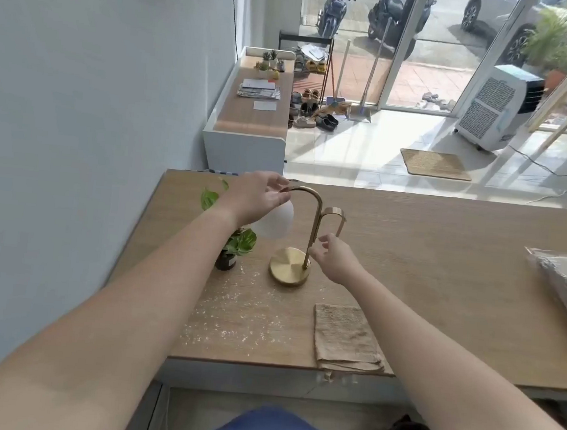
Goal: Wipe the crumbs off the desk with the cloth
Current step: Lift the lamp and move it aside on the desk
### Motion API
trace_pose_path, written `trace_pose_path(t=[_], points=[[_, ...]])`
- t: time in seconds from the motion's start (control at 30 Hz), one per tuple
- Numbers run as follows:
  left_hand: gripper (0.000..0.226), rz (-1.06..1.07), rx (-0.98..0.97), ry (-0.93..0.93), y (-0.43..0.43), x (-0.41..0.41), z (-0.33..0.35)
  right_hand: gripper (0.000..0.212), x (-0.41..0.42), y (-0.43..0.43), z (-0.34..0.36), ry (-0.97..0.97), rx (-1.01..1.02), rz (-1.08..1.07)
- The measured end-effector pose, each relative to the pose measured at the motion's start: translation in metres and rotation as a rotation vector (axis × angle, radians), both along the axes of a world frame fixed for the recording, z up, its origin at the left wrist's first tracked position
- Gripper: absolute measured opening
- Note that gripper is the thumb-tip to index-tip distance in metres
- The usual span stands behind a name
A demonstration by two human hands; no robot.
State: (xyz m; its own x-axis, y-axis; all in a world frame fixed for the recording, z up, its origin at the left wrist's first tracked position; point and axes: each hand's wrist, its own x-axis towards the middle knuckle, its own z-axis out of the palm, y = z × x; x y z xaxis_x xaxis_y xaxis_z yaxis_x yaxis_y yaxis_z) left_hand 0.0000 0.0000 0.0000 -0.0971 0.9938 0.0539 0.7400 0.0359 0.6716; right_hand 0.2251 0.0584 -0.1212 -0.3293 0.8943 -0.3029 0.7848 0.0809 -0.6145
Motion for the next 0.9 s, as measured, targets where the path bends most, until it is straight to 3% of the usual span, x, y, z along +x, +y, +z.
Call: trace_pose_path(t=[0.27, 0.67, 0.9], points=[[0.022, 0.056, 0.158, 0.030, 0.009, 0.012, -0.004, 0.048, -0.008, 0.006, -0.030, 0.059, -0.075, -0.015], [0.019, -0.004, 0.131, 0.004, 0.018, 0.002, -0.001, 0.017, -0.022, 0.010, -0.065, 0.131, -0.010, -0.119], [0.019, -0.010, 0.128, -0.016, 0.020, -0.001, -0.002, 0.018, -0.026, 0.010, -0.067, 0.107, 0.025, -0.128]])
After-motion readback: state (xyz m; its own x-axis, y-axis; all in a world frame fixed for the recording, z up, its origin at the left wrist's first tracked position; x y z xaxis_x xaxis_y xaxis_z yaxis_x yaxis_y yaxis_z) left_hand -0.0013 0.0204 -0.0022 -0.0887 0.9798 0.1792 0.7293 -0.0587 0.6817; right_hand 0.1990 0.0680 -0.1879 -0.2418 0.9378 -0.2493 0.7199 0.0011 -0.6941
